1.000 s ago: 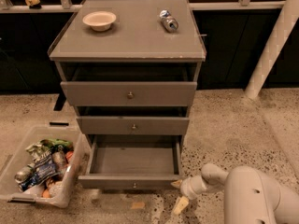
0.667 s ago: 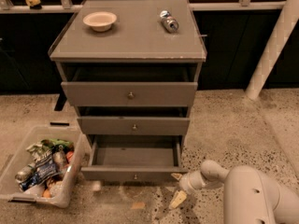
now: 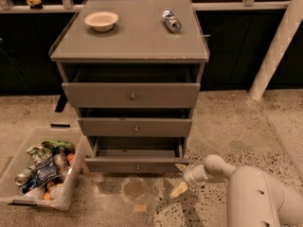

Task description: Close bottom drawer

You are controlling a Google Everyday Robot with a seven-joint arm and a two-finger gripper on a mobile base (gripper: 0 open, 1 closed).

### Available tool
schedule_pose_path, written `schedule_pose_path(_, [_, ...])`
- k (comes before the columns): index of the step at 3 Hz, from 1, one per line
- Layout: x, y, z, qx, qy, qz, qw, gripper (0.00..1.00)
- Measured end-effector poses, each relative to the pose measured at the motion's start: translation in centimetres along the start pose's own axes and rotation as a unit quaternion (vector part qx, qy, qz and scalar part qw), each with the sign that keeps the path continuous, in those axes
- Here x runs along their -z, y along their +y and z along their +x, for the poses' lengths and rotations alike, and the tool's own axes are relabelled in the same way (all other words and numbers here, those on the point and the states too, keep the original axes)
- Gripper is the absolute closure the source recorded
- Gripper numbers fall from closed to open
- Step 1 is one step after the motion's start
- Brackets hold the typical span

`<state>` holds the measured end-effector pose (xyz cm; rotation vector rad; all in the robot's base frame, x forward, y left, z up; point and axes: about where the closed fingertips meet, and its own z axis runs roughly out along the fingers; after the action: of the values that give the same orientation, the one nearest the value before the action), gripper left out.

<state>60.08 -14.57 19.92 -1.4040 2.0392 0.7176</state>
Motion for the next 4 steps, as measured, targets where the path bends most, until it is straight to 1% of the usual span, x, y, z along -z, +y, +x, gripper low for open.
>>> schedule_pose_path(1, [0.5,-2.7,0.8,-0.017,0.007,0.035,0.9992,0.00])
schedule_pose_path(2, [1.1,-5.9,0.0,-0.020,0.015,0.069,0.9973,0.00])
schedule_pose_path(3, [0.8,-8.5,-0.8,-0.035,0.022,0.081,0.9959,0.00])
schedule_pose_path(4, [0.8,-8.5,-0.8,-0.035,0.022,0.081,0.9959,0.00])
